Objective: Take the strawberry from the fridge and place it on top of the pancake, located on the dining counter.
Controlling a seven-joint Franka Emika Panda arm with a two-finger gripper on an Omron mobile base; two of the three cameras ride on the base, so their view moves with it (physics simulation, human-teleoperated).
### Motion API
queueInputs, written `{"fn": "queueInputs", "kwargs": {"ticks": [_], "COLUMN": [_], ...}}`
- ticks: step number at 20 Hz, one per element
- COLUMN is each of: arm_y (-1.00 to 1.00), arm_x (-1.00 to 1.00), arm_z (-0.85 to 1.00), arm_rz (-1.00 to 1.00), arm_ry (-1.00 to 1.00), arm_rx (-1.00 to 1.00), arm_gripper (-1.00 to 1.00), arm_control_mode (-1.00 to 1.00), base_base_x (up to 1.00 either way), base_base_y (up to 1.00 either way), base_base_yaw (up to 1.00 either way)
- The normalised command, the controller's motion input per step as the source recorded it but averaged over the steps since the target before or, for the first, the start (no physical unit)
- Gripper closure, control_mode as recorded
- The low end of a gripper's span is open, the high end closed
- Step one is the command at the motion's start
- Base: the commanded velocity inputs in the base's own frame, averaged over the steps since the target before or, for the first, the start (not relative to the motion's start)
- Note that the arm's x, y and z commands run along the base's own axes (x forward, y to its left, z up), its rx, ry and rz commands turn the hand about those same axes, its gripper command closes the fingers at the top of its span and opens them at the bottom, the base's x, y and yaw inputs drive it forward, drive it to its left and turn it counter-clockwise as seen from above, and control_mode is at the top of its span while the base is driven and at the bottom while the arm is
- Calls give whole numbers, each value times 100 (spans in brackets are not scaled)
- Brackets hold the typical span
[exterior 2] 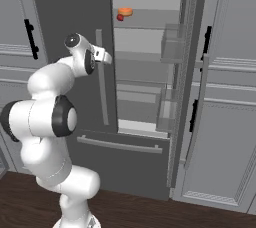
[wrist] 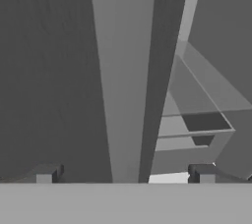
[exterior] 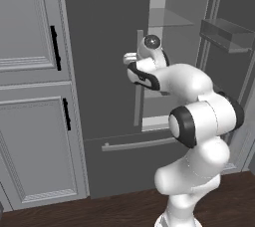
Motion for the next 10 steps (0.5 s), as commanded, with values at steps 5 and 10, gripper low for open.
{"fn": "queueInputs", "kwargs": {"ticks": [5,10], "arm_y": [-2,0], "arm_x": [40,36], "arm_z": [-19,-2], "arm_rz": [0,0], "arm_ry": [-2,-4], "arm_rx": [0,0], "arm_gripper": [-100,-100], "arm_control_mode": [-100,-100], "base_base_x": [0,0], "base_base_y": [0,0], "base_base_yaw": [0,0]}}
